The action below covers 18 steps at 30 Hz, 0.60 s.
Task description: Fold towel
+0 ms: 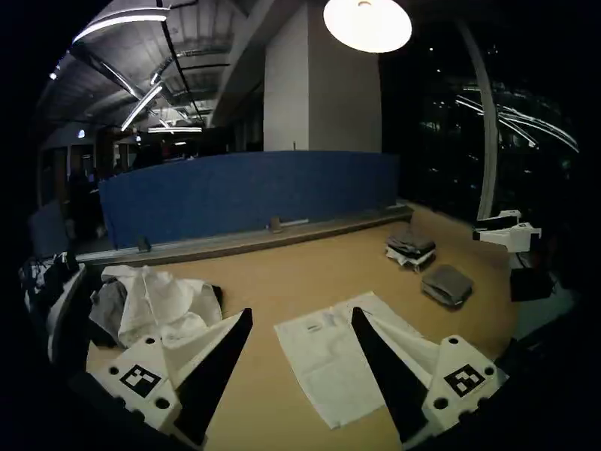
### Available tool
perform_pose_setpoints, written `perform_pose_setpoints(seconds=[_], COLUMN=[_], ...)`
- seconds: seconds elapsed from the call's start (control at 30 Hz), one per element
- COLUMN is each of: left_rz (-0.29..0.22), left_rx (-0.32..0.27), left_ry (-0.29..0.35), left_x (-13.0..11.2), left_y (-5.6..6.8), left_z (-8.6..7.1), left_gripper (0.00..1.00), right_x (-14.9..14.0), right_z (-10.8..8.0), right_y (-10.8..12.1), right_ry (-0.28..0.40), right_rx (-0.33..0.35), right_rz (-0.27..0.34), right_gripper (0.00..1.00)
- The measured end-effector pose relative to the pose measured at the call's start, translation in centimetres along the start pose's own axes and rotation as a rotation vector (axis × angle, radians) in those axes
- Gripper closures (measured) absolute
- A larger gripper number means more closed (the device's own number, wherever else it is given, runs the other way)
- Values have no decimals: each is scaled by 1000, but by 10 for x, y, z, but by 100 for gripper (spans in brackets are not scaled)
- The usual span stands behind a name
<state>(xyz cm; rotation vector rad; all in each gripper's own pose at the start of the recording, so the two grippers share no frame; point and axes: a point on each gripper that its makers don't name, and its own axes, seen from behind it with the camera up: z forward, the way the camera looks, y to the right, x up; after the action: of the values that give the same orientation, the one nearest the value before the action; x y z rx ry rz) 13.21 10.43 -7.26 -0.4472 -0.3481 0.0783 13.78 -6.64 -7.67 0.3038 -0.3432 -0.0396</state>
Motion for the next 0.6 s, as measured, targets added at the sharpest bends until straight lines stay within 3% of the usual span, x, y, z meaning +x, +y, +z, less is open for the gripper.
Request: perform_pose_setpoints(seconds=[0.2,0.37,0.6], left_rz=[36,36,34], left_rx=[-67,-112,-134], left_ry=[-112,-188,-236], left_x=[-34,-60,-82], left_y=[14,24,32], left_z=[3,4,3], left_gripper=[1,1,2], right_x=[-29,-52,-70], right_z=[6,4,4], right_y=[-23,-42,-52], right_ry=[-115,-209,-270], right_rx=[69,138,162], right_rz=[-36,-59,-88], right_gripper=[0,0,0])
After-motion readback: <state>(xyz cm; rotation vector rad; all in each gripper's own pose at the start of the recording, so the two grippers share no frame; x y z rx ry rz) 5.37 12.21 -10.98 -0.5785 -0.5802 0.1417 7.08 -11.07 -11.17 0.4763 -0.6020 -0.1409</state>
